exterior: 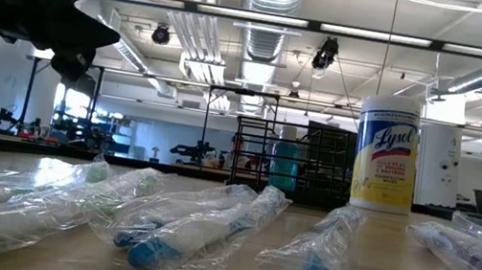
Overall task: Pick & Place toothbrushing station
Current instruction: Put the blue mouthwash into the wire organizer
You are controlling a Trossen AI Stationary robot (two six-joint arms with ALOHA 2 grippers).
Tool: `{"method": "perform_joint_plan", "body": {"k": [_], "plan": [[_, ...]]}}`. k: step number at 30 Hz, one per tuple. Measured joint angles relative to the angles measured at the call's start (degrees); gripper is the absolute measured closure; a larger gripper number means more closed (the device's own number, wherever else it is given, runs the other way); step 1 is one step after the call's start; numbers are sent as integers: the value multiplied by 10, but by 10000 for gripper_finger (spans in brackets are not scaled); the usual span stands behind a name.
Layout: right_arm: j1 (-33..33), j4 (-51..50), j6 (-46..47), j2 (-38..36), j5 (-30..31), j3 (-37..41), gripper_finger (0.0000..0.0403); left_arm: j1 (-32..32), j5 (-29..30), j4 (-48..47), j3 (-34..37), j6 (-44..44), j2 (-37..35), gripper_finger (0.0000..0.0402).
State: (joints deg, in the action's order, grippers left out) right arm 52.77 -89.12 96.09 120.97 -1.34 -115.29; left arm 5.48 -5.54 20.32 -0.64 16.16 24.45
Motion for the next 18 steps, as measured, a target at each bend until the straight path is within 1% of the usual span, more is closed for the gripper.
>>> {"method": "perform_joint_plan", "body": {"k": [7, 12, 18], "plan": [[3, 3, 0, 0, 3, 30, 202, 0, 0, 0, 0, 5, 0, 389], [7, 28, 0, -2, 5, 56, 202, 0, 0, 0, 0, 11, 0, 393], [12, 48, 0, -3, 15, 66, 202, 0, 0, 0, 0, 20, 0, 386]]}}
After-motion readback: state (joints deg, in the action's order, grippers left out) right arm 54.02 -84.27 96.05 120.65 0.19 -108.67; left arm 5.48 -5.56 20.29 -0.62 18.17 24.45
